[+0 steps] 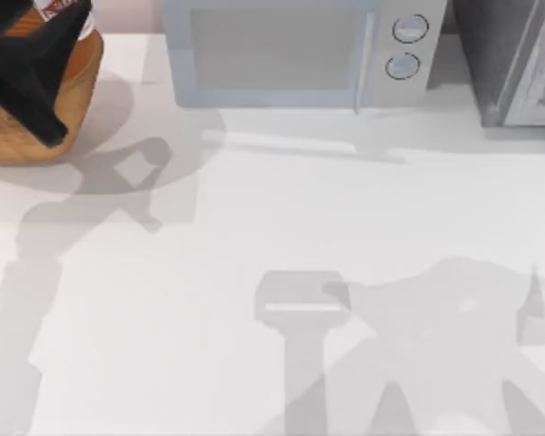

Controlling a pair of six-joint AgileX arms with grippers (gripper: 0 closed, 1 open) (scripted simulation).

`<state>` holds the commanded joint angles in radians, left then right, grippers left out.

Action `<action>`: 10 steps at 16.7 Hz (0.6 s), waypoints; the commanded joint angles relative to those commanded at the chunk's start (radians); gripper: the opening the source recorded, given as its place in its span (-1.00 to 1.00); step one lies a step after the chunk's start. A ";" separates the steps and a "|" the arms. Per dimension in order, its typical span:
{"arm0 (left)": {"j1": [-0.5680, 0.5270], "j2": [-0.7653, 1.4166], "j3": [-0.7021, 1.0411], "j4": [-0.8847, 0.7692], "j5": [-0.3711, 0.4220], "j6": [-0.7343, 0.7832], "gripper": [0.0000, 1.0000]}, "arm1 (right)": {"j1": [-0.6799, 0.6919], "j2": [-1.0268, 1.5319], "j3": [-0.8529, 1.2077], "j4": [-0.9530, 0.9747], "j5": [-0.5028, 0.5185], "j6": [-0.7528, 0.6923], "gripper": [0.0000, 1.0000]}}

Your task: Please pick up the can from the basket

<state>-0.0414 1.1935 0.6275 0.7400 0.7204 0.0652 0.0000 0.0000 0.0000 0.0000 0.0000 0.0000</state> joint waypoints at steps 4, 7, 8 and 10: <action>0.005 0.172 0.095 0.101 0.107 0.022 -1.00 | 0.000 0.000 0.000 0.000 0.000 0.000 1.00; 0.007 0.305 0.153 0.162 0.187 0.035 -1.00 | 0.000 0.000 0.000 0.000 0.000 0.000 1.00; 0.006 0.349 0.171 0.181 0.215 0.040 -1.00 | 0.000 0.000 0.000 0.000 0.000 0.000 1.00; 0.003 0.437 0.205 0.216 0.271 0.050 -1.00 | 0.000 0.000 0.000 0.000 0.000 0.000 1.00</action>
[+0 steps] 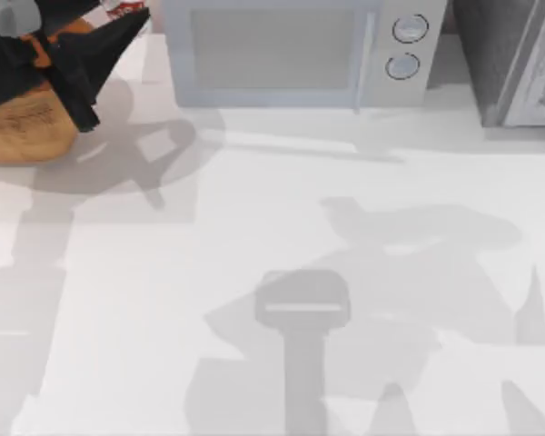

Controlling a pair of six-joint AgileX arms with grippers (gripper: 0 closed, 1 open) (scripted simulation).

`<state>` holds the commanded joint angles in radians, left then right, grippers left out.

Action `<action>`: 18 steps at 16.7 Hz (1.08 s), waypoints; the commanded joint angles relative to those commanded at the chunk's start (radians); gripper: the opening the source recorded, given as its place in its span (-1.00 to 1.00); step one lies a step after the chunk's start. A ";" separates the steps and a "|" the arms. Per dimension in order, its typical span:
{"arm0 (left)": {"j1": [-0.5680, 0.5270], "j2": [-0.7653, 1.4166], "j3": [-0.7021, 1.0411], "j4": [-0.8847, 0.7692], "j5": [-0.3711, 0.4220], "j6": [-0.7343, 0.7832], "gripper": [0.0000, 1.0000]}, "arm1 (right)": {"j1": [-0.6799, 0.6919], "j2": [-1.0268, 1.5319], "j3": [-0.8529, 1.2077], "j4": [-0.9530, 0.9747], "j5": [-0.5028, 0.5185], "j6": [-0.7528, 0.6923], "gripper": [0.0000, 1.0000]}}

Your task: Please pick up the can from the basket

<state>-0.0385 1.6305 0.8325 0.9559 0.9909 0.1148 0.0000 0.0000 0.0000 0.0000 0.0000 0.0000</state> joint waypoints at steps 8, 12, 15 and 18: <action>-0.017 0.340 0.124 0.119 0.217 0.039 -1.00 | 0.000 0.000 0.000 0.000 0.000 0.000 1.00; -0.021 0.503 0.181 0.167 0.315 0.055 -1.00 | 0.000 0.000 0.000 0.000 0.000 0.000 1.00; -0.025 0.630 0.224 0.203 0.395 0.069 -1.00 | 0.000 0.000 0.000 0.000 0.000 0.000 1.00; -0.032 0.753 0.260 0.224 0.478 0.084 -1.00 | 0.000 0.000 0.000 0.000 0.000 0.000 1.00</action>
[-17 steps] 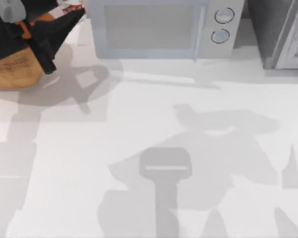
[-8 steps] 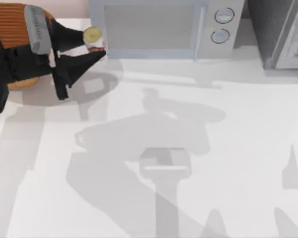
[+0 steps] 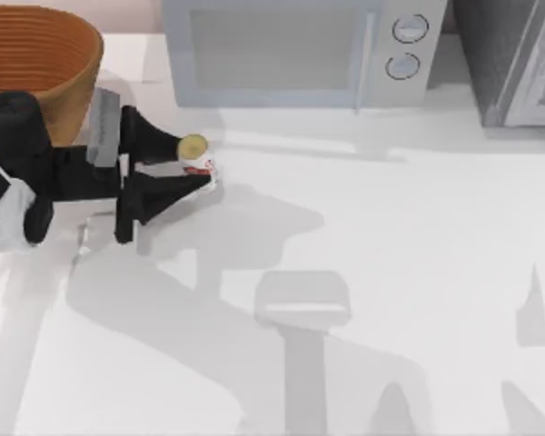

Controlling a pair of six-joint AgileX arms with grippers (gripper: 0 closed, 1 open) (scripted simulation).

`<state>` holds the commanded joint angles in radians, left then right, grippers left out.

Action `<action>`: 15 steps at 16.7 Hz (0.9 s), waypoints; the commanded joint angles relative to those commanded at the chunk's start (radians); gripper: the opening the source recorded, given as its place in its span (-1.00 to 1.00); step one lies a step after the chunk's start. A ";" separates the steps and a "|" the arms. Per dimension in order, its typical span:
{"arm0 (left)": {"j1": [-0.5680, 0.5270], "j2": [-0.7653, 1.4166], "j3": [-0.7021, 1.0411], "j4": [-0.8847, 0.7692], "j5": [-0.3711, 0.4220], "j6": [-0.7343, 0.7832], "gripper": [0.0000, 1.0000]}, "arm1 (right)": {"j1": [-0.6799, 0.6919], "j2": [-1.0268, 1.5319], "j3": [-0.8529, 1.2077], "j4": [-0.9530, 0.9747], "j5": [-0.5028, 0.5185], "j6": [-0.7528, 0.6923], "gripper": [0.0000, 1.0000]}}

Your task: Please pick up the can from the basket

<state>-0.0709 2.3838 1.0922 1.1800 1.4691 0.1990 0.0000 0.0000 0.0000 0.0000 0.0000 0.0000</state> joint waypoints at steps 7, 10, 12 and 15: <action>-0.008 0.098 0.014 -0.012 0.070 0.009 -1.00 | 0.000 0.000 0.000 0.000 0.000 0.000 1.00; -0.008 0.098 0.014 -0.012 0.070 0.009 -1.00 | 0.000 0.000 0.000 0.000 0.000 0.000 1.00; -0.008 0.098 0.014 -0.012 0.070 0.009 -0.85 | 0.000 0.000 0.000 0.000 0.000 0.000 1.00; -0.008 0.098 0.014 -0.012 0.070 0.009 -0.40 | 0.000 0.000 0.000 0.000 0.000 0.000 1.00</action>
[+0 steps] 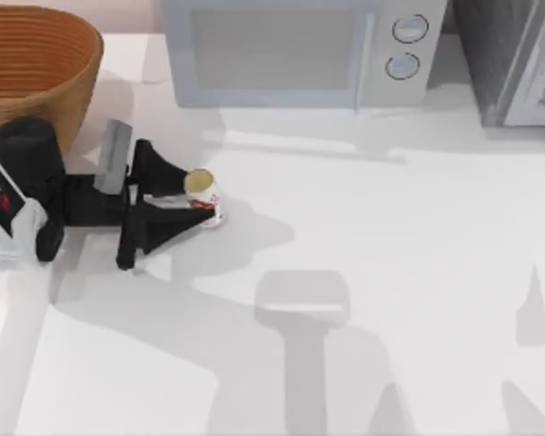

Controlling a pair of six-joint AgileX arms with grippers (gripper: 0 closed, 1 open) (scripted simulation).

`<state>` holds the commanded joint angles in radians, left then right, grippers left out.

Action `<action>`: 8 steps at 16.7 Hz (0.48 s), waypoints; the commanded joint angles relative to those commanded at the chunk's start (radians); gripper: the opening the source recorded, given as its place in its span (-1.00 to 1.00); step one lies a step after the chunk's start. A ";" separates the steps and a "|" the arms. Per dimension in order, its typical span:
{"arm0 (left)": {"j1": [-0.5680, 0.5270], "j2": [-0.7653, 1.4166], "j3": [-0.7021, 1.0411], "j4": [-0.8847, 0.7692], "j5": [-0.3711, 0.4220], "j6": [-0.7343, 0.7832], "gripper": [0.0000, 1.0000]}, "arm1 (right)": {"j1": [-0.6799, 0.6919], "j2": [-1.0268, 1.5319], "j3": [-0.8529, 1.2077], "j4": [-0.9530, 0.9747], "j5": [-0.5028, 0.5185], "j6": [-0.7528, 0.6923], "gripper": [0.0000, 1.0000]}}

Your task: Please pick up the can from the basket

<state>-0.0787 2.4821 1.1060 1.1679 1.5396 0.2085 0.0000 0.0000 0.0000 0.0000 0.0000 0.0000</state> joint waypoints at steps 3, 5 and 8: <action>0.000 0.000 0.000 0.000 0.000 0.000 0.06 | 0.000 0.000 0.000 0.000 0.000 0.000 1.00; 0.000 0.000 0.000 0.000 0.000 0.000 0.36 | 0.000 0.000 0.000 0.000 0.000 0.000 1.00; 0.000 0.000 0.000 0.000 0.000 0.000 0.81 | 0.000 0.000 0.000 0.000 0.000 0.000 1.00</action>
<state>-0.0787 2.4821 1.1060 1.1679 1.5396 0.2085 0.0000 0.0000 0.0000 0.0000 0.0000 0.0000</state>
